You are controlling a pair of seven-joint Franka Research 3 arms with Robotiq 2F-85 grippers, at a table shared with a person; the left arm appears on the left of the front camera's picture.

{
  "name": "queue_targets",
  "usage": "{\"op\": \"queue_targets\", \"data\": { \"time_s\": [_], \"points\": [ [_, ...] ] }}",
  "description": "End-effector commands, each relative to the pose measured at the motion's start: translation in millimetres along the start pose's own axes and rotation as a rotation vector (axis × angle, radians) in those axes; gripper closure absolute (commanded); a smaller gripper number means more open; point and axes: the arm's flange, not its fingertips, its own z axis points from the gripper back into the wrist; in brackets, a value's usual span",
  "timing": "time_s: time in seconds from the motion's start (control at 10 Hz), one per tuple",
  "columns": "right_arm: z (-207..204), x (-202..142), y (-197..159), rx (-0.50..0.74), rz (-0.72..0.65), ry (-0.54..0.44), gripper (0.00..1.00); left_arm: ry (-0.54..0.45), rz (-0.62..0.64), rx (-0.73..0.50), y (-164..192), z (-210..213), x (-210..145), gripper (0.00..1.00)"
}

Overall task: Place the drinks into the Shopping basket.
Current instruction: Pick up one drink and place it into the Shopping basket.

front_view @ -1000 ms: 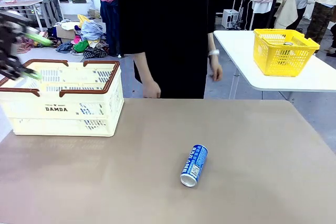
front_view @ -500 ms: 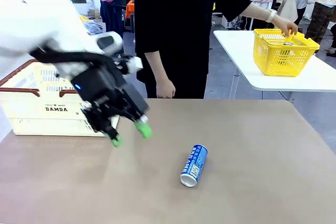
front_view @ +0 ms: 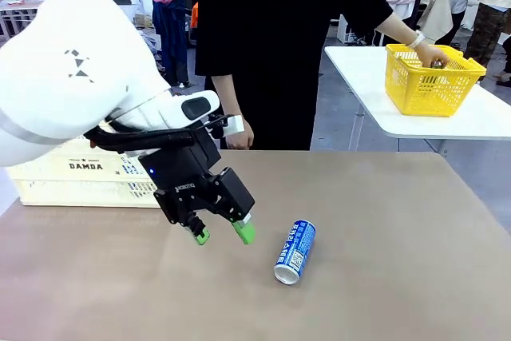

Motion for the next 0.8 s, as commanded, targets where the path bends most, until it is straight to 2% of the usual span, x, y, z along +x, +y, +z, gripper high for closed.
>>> {"op": "queue_targets", "data": {
  "time_s": [0.0, 0.1, 0.2, 0.4, 0.6, 0.7],
  "points": [
    [3, -2, -1, -0.008, 0.017, 0.006, 0.00, 0.016, 0.016, 0.003, -3, 10, -1, 0.00],
    [3, -2, -1, -0.008, 0.017, 0.006, 0.00, 0.000, 0.000, 0.000, 0, 0, 0, 0.00],
    [3, -2, -1, -0.008, 0.017, 0.006, 0.00, 0.028, -0.020, 0.109, -26, -21, 21, 0.00],
    [3, -2, -1, -0.008, 0.017, 0.006, 0.00, 0.045, 0.068, 0.271, -54, -59, 69, 0.00],
    [3, -2, -1, -0.008, 0.017, 0.006, 0.00, 0.107, 0.120, 0.367, -65, -86, 101, 0.00],
    [3, -2, -1, -0.008, 0.017, 0.006, 0.00, 0.100, 0.151, 0.402, -68, -97, 117, 0.00]
  ]
}}
